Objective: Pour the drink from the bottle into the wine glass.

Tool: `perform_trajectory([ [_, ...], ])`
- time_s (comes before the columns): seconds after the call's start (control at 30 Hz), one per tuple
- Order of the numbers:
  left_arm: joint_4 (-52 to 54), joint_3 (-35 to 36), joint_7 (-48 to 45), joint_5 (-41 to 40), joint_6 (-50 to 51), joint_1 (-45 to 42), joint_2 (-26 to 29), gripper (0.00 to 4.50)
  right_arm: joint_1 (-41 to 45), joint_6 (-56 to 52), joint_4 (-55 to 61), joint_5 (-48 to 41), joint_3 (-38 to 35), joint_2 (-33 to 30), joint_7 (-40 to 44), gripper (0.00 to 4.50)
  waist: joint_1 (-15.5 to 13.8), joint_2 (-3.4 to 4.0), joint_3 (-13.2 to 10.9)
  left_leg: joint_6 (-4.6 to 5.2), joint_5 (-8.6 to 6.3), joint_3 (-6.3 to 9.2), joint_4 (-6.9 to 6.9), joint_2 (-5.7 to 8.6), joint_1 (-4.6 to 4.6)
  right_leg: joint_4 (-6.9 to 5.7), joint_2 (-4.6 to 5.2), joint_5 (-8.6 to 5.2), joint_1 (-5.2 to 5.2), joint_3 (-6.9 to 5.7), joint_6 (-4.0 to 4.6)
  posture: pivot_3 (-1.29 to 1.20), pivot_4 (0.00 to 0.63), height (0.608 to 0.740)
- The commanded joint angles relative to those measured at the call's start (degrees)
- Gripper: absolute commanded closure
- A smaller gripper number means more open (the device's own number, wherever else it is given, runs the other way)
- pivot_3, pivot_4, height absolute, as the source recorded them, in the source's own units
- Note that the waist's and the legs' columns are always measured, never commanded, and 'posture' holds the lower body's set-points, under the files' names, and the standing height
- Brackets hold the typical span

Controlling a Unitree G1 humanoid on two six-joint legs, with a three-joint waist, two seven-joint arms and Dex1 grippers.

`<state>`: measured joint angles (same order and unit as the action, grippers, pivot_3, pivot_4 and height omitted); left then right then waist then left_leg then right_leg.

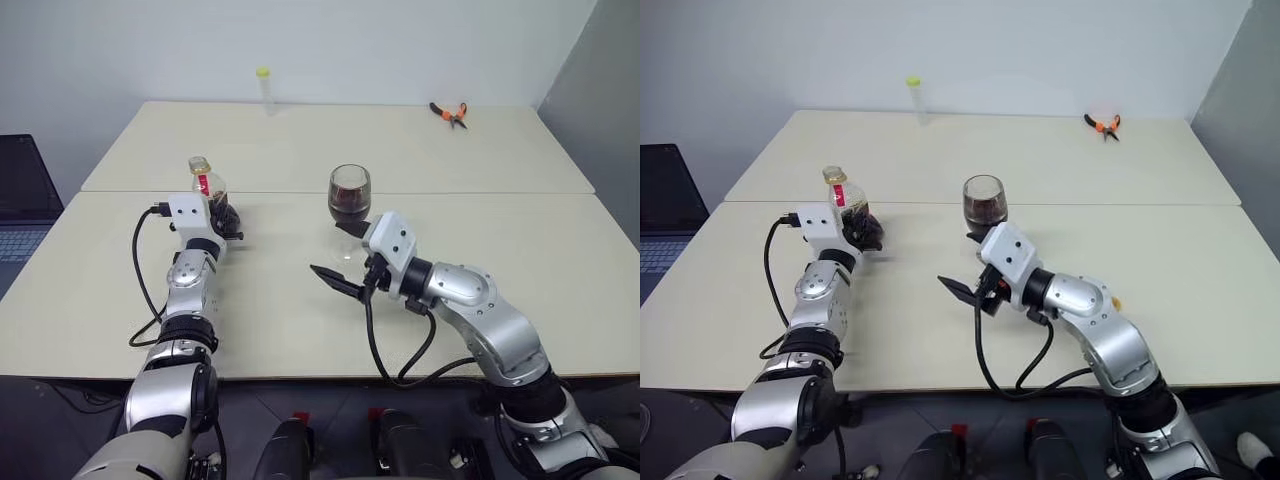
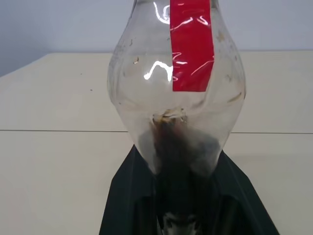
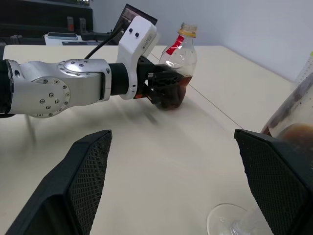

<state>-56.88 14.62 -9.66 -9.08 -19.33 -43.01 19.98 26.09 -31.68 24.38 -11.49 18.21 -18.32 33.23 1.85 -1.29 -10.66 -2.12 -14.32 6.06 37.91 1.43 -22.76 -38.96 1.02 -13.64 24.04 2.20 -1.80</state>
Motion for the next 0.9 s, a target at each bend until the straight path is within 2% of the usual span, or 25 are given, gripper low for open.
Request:
perform_trajectory([
  [0.03,0.0,1.3,-0.2,-0.8,-2.5,-1.0,0.3,2.17,0.9,0.3,1.7,0.3,-0.1,0.3,-0.3,0.21,0.0,0.00,0.0,0.00,0.00,-0.01,0.00,0.00,0.00,0.00,0.00,0.00,0.00,0.01,0.00,0.00,0.150,0.740],
  [0.17,1.4,1.5,-1.0,-1.0,-2.8,0.3,-0.1,0.77,0.7,0.4,1.9,0.6,-0.1,0.2,-0.2,0.21,0.0,0.00,0.0,0.00,0.00,0.01,0.00,0.01,0.01,0.00,0.00,0.00,-0.01,0.00,0.00,0.00,0.150,0.740],
  [0.27,4.4,1.7,-1.9,-1.4,-2.5,2.1,-0.5,0.02,0.3,0.9,2.0,1.0,0.0,-0.1,0.2,0.21,0.0,0.00,0.0,0.00,0.00,-0.01,0.00,0.01,0.01,0.00,0.00,0.00,-0.01,0.01,0.00,0.00,0.150,0.740],
  [0.4,15.5,1.0,-1.6,-1.4,1.0,8.2,-0.7,0.02,-1.4,1.3,3.5,0.0,-1.1,-0.9,1.3,0.21,0.1,0.00,0.0,0.00,0.00,0.00,-0.03,-0.03,0.00,0.02,0.03,0.00,0.01,0.04,0.00,0.00,0.150,0.740],
  [0.6,44.2,1.1,4.4,-0.3,21.0,22.4,-0.3,0.02,-8.5,5.7,3.2,-2.1,-7.8,-1.7,0.3,0.21,0.0,-0.02,0.0,-0.02,-0.01,0.14,-0.06,-0.08,0.01,0.04,0.15,0.00,-0.03,0.07,0.00,0.00,0.150,0.740],
  [0.7,53.4,0.6,7.3,1.3,27.8,27.2,-0.8,0.02,-10.7,11.1,-0.8,-0.1,-10.1,-0.1,-2.6,0.21,-0.1,-0.02,0.0,-0.02,-0.01,0.10,-0.03,-0.07,0.03,0.05,0.14,-0.08,-0.05,0.07,-0.14,0.00,0.150,0.740],
  [0.9,59.8,0.0,5.6,0.5,30.0,31.8,-1.9,0.02,-10.9,27.3,-14.7,5.9,-16.5,6.4,-15.2,0.21,0.0,0.00,0.0,-0.06,0.01,0.01,-0.14,-0.13,0.95,0.14,0.00,-0.26,-0.88,0.04,0.04,0.00,0.150,0.740],
])
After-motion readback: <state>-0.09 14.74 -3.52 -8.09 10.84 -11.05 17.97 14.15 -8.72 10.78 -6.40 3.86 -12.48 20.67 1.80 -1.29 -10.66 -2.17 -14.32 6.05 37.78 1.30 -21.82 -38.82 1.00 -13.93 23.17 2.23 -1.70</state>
